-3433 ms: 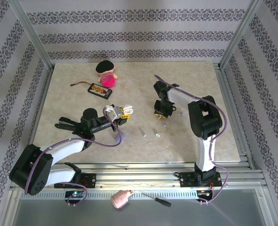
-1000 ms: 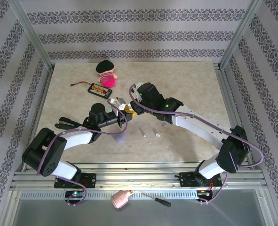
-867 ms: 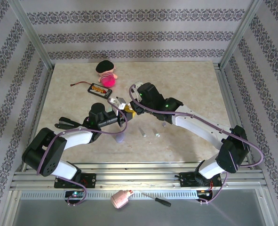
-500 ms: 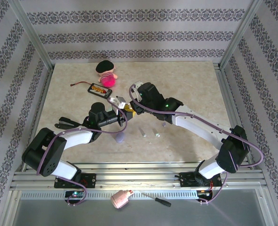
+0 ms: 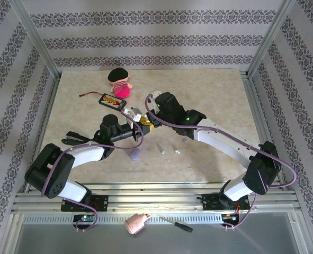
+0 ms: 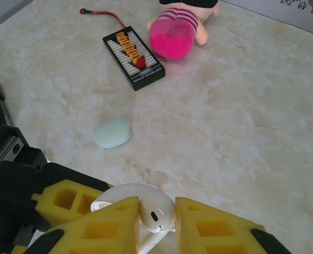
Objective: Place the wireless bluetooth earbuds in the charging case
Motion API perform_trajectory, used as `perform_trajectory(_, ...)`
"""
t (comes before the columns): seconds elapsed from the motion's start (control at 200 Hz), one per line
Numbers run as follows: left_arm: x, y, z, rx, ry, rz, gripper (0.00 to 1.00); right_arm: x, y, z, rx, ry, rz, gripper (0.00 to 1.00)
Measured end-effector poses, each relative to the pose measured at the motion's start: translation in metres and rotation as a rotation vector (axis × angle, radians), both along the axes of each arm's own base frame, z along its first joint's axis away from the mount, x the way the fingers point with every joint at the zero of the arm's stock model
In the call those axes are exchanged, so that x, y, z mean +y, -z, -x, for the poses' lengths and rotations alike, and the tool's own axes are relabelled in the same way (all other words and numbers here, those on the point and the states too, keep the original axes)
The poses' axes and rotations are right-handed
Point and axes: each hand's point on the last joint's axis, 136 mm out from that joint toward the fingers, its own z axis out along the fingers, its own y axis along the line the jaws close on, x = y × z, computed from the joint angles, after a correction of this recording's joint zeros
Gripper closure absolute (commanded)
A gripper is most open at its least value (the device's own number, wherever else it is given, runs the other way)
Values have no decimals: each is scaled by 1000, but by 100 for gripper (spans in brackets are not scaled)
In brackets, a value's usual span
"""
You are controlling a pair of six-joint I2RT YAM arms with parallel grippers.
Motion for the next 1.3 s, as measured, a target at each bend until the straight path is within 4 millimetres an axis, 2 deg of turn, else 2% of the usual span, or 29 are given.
perform_trajectory(0.695, 0, -5, -8, 73, -31, 29, 100, 1, 4, -1, -20, -18, 12, 77)
perform_trajectory(0.869, 0, -5, -8, 75, -30, 27, 100, 2, 4, 0, -21, -24, 3, 72)
perform_trajectory(1.109, -1, -6, -8, 69, -29, 30, 100, 1, 0, 5, -1, -40, -43, 52)
perform_trajectory(1.299, -1, -10, -8, 48, -28, 36, 100, -4, -7, 8, 19, -38, -92, 41)
